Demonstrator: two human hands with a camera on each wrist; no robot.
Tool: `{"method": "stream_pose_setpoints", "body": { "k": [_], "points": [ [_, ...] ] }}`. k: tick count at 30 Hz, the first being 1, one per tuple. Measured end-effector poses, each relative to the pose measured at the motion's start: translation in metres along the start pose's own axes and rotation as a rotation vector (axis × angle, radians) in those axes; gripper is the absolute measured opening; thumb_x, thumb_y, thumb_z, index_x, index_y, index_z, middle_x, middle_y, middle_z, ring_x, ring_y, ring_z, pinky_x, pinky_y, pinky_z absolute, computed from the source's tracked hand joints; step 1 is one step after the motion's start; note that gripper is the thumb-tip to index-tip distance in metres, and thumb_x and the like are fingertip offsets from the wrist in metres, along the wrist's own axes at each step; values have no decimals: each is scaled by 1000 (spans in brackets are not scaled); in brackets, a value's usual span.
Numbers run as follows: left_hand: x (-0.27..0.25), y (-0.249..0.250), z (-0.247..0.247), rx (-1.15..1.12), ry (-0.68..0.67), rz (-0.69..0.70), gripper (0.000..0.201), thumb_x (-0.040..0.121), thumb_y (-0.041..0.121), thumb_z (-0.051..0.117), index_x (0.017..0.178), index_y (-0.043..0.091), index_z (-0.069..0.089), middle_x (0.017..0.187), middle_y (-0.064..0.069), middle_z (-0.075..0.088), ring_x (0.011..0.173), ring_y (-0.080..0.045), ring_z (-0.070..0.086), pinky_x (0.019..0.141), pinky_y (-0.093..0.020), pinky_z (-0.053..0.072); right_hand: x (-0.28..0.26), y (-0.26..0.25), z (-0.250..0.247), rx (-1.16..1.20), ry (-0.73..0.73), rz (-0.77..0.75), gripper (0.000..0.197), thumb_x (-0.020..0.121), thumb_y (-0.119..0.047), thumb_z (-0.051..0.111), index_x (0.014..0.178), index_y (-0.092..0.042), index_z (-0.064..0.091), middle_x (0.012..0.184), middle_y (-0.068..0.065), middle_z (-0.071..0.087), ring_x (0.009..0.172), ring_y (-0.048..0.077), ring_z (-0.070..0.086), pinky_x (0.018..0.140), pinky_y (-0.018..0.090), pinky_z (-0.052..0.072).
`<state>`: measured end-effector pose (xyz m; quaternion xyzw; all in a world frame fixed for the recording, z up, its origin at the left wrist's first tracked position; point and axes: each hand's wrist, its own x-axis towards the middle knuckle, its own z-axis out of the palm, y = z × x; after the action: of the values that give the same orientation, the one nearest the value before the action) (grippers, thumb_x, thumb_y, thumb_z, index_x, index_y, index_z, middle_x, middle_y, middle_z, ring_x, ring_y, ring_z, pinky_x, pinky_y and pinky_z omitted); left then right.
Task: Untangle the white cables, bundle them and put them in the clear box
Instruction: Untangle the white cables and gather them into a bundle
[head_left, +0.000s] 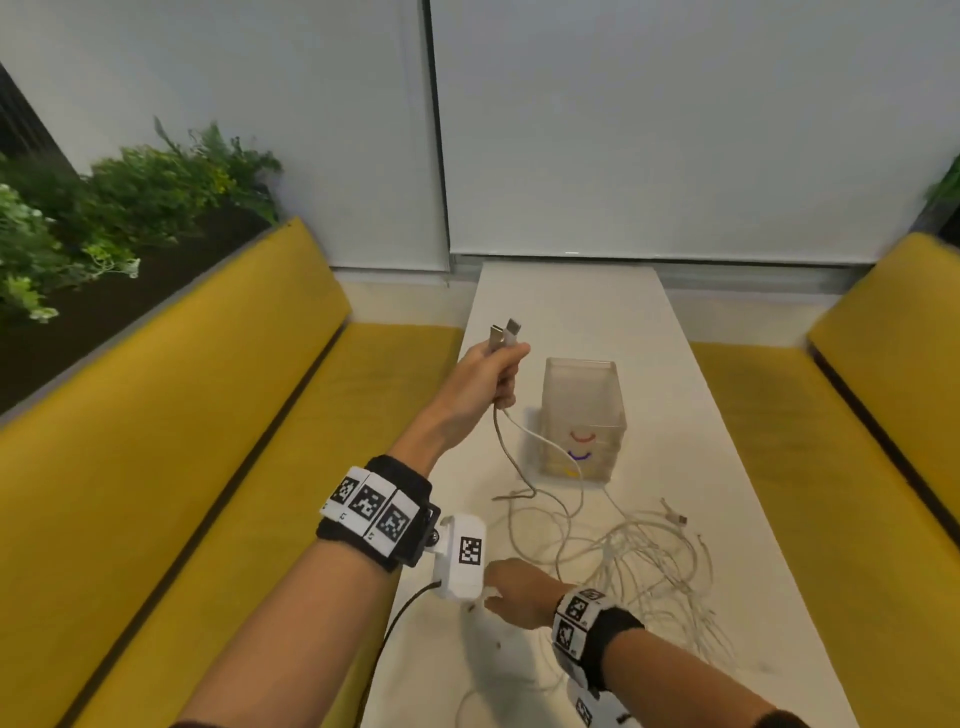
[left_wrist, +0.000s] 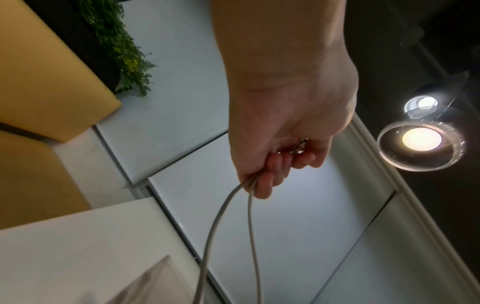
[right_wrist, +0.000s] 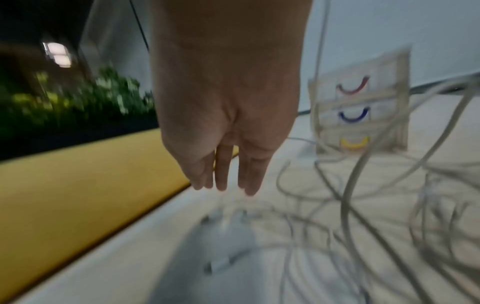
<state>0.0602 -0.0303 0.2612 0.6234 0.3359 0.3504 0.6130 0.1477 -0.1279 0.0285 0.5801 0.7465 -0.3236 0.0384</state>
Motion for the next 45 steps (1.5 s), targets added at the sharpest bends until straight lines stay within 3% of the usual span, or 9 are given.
{"method": "stream_pose_setpoints", "body": {
  "k": [6, 13, 20, 26, 31, 37, 40, 43, 45],
  "points": [
    [-14, -15, -22, 48, 17, -32, 37, 101, 14, 52, 70, 23, 34, 64, 3, 23, 57, -13, 19, 53, -28, 19, 23, 14, 39, -265, 16, -58, 30, 93, -8, 53, 123, -9, 59, 124, 13, 55, 117, 30, 47, 90, 39, 42],
    [-28, -19, -40, 167, 190, 107, 51, 101, 35, 53, 57, 22, 32, 52, 3, 22, 46, -14, 18, 46, -32, 14, -2, 12, -39, 437, 282, -182, 16, 87, -25, 71, 100, -16, 69, 90, 3, 73, 81, 14, 65, 76, 23, 50],
    [-24, -50, -19, 417, 155, 140, 65, 94, 69, 34, 76, 11, 56, 57, -2, 29, 52, -14, 30, 56, -32, 26, -67, -4, -173, 984, 258, -237, 26, 95, -12, 63, 112, 8, 61, 97, 19, 74, 90, 34, 71, 81, 41, 60],
    [-23, -46, 21, 235, 90, 152, 36, 104, 45, 41, 85, 15, 51, 59, 17, 47, 55, -4, 40, 57, -26, 34, -88, -6, -193, 1159, 554, -286, 26, 95, -11, 62, 112, 10, 63, 99, 23, 66, 91, 27, 69, 74, 41, 61],
    [-18, -53, 44, 116, 128, 71, 28, 101, 38, 52, 87, 15, 44, 66, 8, 49, 58, -9, 46, 59, -29, 39, -91, -10, -180, 1169, 744, -245, 30, 94, -6, 63, 124, -5, 59, 102, 26, 71, 93, 34, 70, 88, 45, 57],
    [-22, -43, 61, -10, 176, 0, 19, 105, 35, 44, 123, 31, 40, 92, 5, 64, 79, -3, 63, 55, -12, 48, -99, -13, -179, 1353, 567, -189, 46, 94, -8, 63, 133, -4, 38, 102, 23, 66, 82, 28, 67, 80, 44, 59],
    [-16, -37, 64, -76, 323, 59, 51, 104, 44, 41, 147, 19, 29, 70, -2, 61, 57, -6, 57, 55, -24, 48, -111, -14, -177, 1341, 448, -217, 48, 91, -8, 66, 131, -8, 39, 78, 11, 63, 57, 22, 55, 57, 33, 50],
    [-6, -22, 44, -359, 461, 125, 48, 105, 42, 39, 129, 0, 40, 50, 2, 43, 44, -14, 46, 56, -30, 53, -118, -7, -170, 1220, 356, -224, 24, 96, -20, 63, 113, -10, 51, 64, 3, 44, 48, 13, 33, 44, 24, 32],
    [-6, -1, 30, -550, 450, 122, 33, 103, 45, 42, 97, 12, 47, 54, 3, 28, 40, -10, 31, 42, -24, 43, -124, 3, -165, 1055, 366, -192, 23, 98, -33, 57, 95, -11, 57, 62, -2, 35, 51, 10, 28, 47, 23, 27]
  ]
}}
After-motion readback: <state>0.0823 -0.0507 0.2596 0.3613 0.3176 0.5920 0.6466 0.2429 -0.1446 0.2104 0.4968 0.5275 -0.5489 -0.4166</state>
